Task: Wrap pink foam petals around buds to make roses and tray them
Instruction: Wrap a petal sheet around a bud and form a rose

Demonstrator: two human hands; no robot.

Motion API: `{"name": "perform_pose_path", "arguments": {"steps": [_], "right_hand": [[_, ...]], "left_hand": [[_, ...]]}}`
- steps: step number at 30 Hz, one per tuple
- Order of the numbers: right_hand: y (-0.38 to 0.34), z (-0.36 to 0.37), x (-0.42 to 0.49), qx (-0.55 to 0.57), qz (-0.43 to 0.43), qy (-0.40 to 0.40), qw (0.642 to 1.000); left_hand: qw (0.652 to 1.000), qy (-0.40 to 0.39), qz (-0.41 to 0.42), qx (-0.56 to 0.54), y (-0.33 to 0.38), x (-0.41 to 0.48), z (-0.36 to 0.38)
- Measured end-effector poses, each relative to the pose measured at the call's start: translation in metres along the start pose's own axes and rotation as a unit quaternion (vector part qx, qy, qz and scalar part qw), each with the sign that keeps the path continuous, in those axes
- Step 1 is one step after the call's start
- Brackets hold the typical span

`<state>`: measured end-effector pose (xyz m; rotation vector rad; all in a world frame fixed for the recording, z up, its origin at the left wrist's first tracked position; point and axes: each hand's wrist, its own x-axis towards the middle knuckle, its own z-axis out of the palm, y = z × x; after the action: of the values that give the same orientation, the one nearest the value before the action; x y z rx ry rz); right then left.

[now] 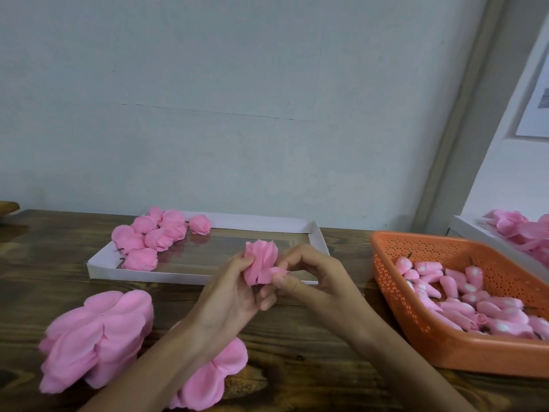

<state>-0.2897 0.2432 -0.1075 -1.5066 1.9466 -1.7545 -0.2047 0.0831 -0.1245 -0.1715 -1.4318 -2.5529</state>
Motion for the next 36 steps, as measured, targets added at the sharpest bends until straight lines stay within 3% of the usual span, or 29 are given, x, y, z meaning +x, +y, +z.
{"name": "perform_pose_path", "arguments": {"steps": [7,9,14,17,20,24,27,32,36], "right_hand": [[0.001,0.004,-0.003,0.038,-0.004,-0.015,0.999],[-0.001,0.006,-0.003,0.027,-0.007,0.006,1.000],[-0.001,0.010,-0.005,-0.132,-0.030,0.107,0.985],[-0.002,0.011,-0.006,-0.139,-0.047,0.143,0.979],[-0.004,0.014,-0.006,-0.121,-0.041,0.158,0.979],[-0.009,0.020,-0.008,0.013,0.014,0.178,0.984],[-0.013,0.020,-0.007,0.152,0.031,0.146,0.977],[-0.011,0.011,-0.004,0.071,0.037,0.093,0.992],[-0.011,0.009,-0.005,0.005,0.025,0.101,0.995]], "left_hand": [[0.996,0.053,0.048,0.061,-0.007,-0.002,0.005],[0.995,0.053,0.050,0.073,-0.010,-0.003,0.006],[0.991,0.021,0.060,0.115,-0.012,-0.006,0.009],[0.987,-0.024,0.063,0.143,-0.009,-0.005,0.006],[0.983,-0.016,0.043,0.179,-0.009,-0.004,0.002],[0.991,-0.009,0.027,0.133,-0.010,-0.005,0.004],[0.994,-0.007,0.027,0.109,-0.006,-0.003,0.003],[0.998,-0.014,0.019,0.062,0.002,0.000,0.002],[0.999,-0.037,-0.006,0.032,-0.002,0.000,-0.002]]}}
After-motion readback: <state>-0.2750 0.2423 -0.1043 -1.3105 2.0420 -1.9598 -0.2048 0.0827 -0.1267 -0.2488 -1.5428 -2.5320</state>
